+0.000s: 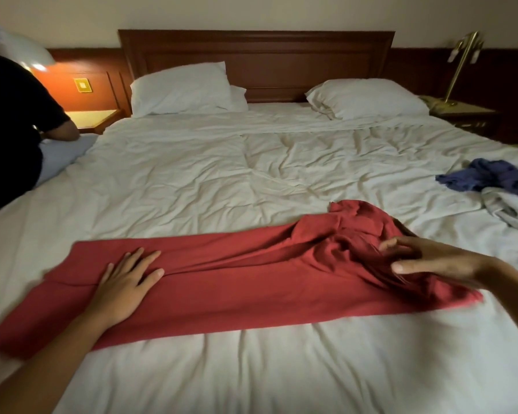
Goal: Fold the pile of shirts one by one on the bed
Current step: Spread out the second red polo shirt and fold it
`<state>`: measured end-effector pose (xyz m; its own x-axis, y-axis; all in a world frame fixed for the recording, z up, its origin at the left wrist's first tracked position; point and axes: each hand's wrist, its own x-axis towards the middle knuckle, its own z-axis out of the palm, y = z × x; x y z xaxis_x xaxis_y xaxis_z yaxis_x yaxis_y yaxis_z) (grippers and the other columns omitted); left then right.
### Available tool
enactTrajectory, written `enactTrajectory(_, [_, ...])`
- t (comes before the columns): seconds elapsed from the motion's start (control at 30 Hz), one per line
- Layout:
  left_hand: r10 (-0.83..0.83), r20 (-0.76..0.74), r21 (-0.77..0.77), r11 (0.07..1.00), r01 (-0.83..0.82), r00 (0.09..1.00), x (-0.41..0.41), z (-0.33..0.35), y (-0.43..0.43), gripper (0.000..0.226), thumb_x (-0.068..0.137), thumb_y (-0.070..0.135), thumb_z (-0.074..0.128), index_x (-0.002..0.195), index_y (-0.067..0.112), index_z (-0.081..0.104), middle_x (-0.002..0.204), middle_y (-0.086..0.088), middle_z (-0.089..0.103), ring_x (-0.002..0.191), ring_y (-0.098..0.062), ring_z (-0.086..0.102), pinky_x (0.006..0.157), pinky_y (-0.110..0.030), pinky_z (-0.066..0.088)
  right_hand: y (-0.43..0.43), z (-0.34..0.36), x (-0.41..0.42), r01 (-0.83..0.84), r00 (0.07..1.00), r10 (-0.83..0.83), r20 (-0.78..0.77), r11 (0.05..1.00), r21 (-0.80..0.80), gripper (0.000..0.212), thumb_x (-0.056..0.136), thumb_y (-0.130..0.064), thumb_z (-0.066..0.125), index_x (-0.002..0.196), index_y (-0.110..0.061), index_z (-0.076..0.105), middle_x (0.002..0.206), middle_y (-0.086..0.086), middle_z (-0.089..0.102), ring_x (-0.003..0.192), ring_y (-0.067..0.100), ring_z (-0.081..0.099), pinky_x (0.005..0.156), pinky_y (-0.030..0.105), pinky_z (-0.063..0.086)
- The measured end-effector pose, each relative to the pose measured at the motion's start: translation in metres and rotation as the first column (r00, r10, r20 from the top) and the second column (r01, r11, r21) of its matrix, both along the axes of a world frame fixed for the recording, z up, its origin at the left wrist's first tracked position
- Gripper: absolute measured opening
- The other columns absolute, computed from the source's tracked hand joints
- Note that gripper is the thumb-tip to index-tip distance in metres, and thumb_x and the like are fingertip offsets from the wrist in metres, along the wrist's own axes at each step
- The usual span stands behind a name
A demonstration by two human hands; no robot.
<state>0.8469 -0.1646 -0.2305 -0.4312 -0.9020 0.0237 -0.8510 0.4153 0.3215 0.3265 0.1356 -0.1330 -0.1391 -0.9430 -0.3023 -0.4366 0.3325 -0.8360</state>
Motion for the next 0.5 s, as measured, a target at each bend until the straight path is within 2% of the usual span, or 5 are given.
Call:
enactTrajectory(0.13, [0.004,0.014,-0.003,1.0,-0.004,1.0,-0.001,0.0,0.001,0.055,0.099,0.06,0.033,0.152,0.052,0.022,0.166,0.009,0.015,0.154,-0.014,0.007,0.123,-0.041,-0.001,-0.033,0.004,0.037,-0.029,0.865,0.034,-0.501,0.999,0.018,0.068,0.058,-0.063,0.086,0.117,-0.052,0.053,0.105,-0.033,0.061,0.102,-0.003,0.059,0.081,0.007,0.039])
enactTrajectory(0.2, [0.005,0.01,-0.002,1.0,-0.005,1.0,0.0,-0.001,0.002,0.054,0.099,0.061,0.033,0.152,0.052,0.022,0.166,0.009,0.014,0.154,-0.013,0.007,0.123,-0.041,-0.001,-0.053,-0.005,0.054,-0.1,0.752,0.003,-0.659,0.989,-0.109,0.063,0.068,-0.047,0.087,0.123,-0.042,0.058,0.105,-0.026,0.063,0.098,0.004,0.06,0.076,0.013,0.038])
enactTrajectory(0.27, [0.005,0.007,0.003,1.0,-0.005,1.0,0.0,-0.001,0.003,0.054,0.099,0.061,0.033,0.151,0.053,0.022,0.166,0.009,0.014,0.154,-0.013,0.007,0.123,-0.04,-0.001,-0.064,-0.009,0.067,-0.146,0.719,-0.099,-0.688,0.946,-0.288,0.038,0.075,-0.016,0.082,0.108,-0.028,0.067,0.097,-0.012,0.065,0.092,0.015,0.063,0.077,0.024,0.043])
enactTrajectory(0.37, [0.005,-0.003,0.008,1.0,-0.005,1.0,0.001,-0.002,0.002,0.054,0.099,0.062,0.033,0.151,0.053,0.022,0.166,0.009,0.014,0.154,-0.013,0.006,0.123,-0.04,-0.002,-0.064,-0.007,0.075,-0.294,0.675,-0.155,-0.721,0.84,-0.456,0.043,0.063,0.013,0.069,0.082,-0.026,0.062,0.09,-0.015,0.051,0.084,0.011,0.049,0.074,0.022,0.038])
enactTrajectory(0.5, [0.003,-0.009,-0.001,1.0,-0.003,1.0,0.001,-0.004,0.002,0.055,0.098,0.063,0.032,0.151,0.053,0.023,0.166,0.009,0.014,0.154,-0.013,0.006,0.123,-0.039,-0.002,-0.035,-0.021,0.071,-0.42,0.509,0.045,-0.86,0.885,-0.203,0.049,0.055,0.001,0.062,0.084,-0.039,0.06,0.124,-0.014,0.047,0.112,0.009,0.04,0.077,0.033,0.025])
